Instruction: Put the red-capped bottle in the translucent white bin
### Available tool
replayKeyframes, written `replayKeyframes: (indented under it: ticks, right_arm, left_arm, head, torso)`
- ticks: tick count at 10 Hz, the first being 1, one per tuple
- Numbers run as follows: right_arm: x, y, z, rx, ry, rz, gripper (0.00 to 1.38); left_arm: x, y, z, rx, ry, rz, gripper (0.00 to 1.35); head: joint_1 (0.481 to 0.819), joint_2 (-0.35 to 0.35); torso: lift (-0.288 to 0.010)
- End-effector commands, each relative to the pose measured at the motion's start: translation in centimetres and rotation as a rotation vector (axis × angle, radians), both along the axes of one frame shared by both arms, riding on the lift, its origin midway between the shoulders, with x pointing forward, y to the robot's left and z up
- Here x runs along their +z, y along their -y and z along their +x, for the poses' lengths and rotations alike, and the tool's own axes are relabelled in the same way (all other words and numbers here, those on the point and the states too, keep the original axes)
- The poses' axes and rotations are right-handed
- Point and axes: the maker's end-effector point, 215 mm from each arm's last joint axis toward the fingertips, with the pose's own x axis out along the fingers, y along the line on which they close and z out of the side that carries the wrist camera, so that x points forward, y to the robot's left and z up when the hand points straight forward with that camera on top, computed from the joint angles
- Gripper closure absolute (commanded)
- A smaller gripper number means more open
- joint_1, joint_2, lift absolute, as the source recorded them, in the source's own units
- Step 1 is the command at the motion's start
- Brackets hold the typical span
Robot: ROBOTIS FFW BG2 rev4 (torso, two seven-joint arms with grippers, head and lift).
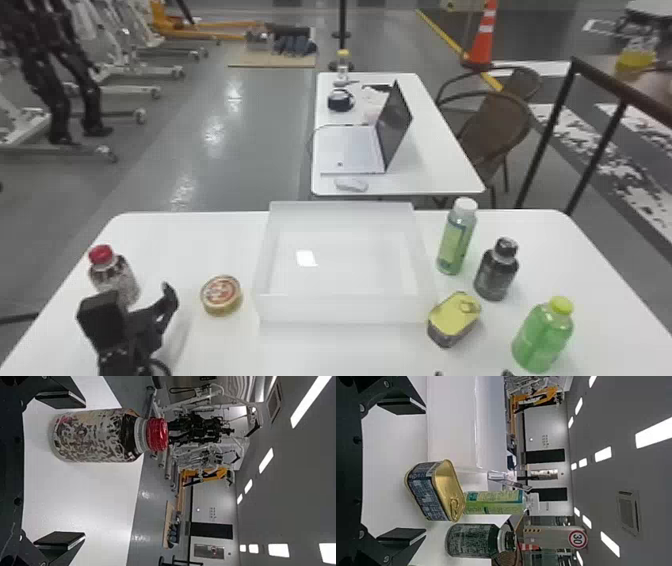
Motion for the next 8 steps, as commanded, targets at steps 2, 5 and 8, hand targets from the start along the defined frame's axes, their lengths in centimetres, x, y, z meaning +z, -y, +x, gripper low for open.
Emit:
replayKeyframes:
  ticks: [2, 5, 8]
  right_arm:
    - [0.1, -0.4, 0.3, 0.014, 0.004, 0.003, 0.2]
    - [0.1, -0.5, 0.4, 0.016, 0.004, 0.006, 0.2]
    - [0.2, -0.9, 0.6, 0.029, 0.008, 0.008, 0.2]
  left_arm:
    - [0.0, -1.8, 1.8, 0.016, -0.009, -0.022, 0.13]
    - [-0.4, -3.8, 2.3, 0.056, -0.049, -0.017, 0.13]
    - [0.3, -5.2, 3.4, 0.044, -0.036, -0.007, 0.13]
  head:
    - [0.549, 0.0]
    - [0.549, 0.0]
    - [0.549, 0.0]
  torso:
    - [-0.1]
    - [-0.1]
    - [-0.1]
